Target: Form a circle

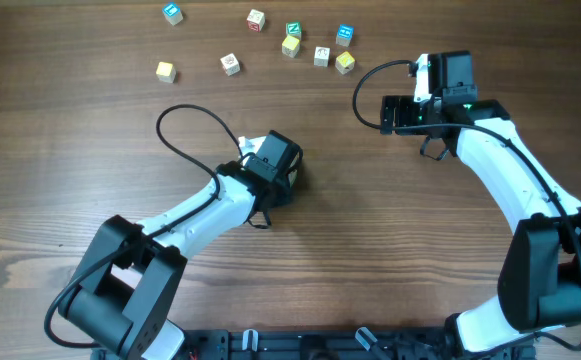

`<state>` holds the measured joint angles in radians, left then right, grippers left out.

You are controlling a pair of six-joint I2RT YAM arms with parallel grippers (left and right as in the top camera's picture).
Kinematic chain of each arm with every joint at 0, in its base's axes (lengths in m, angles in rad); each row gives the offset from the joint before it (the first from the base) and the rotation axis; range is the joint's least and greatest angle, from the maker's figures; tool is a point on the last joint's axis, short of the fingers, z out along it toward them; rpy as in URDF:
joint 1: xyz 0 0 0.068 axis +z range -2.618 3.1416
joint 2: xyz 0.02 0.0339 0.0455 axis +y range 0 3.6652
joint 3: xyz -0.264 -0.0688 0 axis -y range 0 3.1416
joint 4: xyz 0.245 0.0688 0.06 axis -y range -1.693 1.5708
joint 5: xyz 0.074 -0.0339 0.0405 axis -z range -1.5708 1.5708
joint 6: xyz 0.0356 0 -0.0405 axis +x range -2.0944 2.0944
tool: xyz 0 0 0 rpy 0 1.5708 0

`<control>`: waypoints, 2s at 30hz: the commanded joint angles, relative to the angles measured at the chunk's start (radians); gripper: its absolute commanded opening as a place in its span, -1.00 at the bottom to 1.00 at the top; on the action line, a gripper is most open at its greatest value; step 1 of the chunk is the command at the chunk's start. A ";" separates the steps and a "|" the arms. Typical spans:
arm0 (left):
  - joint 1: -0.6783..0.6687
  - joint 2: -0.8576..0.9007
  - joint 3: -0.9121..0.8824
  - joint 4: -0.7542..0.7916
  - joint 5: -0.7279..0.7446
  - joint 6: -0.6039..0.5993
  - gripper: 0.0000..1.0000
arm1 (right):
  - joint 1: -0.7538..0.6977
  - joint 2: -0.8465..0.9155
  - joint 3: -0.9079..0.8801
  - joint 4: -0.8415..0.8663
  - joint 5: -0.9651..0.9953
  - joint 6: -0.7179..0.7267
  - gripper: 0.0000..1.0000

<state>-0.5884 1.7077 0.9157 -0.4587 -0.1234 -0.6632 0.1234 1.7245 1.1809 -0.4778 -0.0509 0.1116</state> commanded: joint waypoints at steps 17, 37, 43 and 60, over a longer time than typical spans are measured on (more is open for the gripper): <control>-0.005 -0.013 -0.008 -0.008 -0.034 0.135 -0.38 | 0.002 -0.007 0.001 0.003 -0.001 0.003 1.00; -0.005 -0.014 -0.008 -0.031 -0.035 0.302 -0.30 | 0.002 -0.007 0.001 0.003 -0.001 0.003 0.99; -0.003 -0.021 -0.008 -0.023 -0.035 0.328 -0.30 | 0.002 -0.007 0.001 0.003 -0.001 0.003 0.99; -0.003 -0.026 -0.008 0.000 -0.002 0.327 -0.04 | 0.002 -0.007 0.001 0.003 -0.001 0.003 0.99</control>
<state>-0.5884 1.7016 0.9154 -0.4625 -0.1299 -0.3439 0.1234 1.7245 1.1809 -0.4778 -0.0513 0.1116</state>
